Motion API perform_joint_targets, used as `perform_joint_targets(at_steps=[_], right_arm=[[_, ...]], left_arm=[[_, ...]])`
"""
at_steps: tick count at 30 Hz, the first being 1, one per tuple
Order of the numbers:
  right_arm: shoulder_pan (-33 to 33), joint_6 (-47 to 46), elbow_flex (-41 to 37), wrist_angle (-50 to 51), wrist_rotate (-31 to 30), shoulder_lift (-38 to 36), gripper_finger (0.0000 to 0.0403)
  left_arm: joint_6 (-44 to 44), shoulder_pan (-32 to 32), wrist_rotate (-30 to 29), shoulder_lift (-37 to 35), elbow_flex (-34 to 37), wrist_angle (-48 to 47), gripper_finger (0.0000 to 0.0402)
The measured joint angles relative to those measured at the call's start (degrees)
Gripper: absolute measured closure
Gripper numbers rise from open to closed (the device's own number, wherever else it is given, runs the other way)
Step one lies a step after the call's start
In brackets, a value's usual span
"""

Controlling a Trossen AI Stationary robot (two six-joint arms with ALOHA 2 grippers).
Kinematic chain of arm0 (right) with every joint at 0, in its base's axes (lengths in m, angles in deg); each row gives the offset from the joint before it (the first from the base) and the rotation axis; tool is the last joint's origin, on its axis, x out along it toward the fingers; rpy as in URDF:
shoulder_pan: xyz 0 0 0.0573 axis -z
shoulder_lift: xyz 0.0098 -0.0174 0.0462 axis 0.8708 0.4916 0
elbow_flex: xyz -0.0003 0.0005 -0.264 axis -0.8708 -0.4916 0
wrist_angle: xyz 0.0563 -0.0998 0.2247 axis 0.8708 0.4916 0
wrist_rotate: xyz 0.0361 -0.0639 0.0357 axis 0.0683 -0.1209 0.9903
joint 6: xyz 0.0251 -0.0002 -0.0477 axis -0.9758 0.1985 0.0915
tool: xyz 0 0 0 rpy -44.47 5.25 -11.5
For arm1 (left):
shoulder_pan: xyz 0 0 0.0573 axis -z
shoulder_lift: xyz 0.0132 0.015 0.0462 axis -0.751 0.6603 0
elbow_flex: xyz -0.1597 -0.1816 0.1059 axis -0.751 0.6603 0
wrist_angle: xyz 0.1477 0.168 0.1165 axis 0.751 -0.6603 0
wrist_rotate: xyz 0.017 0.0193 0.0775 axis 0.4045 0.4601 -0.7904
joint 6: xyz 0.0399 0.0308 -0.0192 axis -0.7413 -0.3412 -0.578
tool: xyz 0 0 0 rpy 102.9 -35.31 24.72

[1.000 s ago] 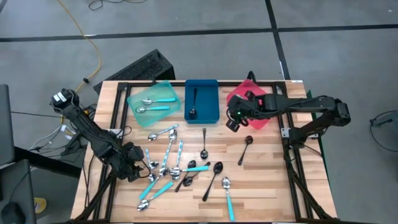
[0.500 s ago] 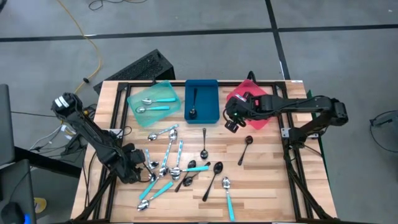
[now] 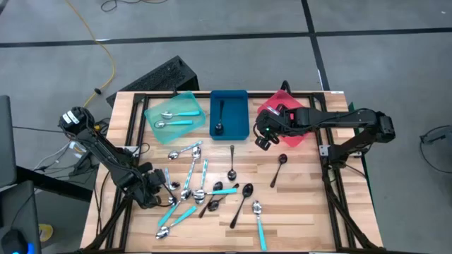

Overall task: Sort silverware by color (type)
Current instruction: Put the white patterned spoon into the pink bin

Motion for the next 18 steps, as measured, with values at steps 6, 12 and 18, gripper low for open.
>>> perform_joint_targets(at_steps=[6, 12, 18], right_arm=[[0.0, 0.0, 0.0, -0.1, 0.0, 0.0, 0.0272], [0.0, 0.0, 0.0, -1.0, 0.0, 0.0, 0.0272], [0.0, 0.0, 0.0, -3.7, 0.0, 0.0, 0.0272]], left_arm=[[2.9, 0.1, -1.4, 0.0, 0.0, 0.9, 0.0392], [3.3, 0.1, -7.3, 0.4, -2.4, 2.5, 0.0398], [3.1, -0.2, -16.1, 0.2, -3.3, 5.9, 0.0399]])
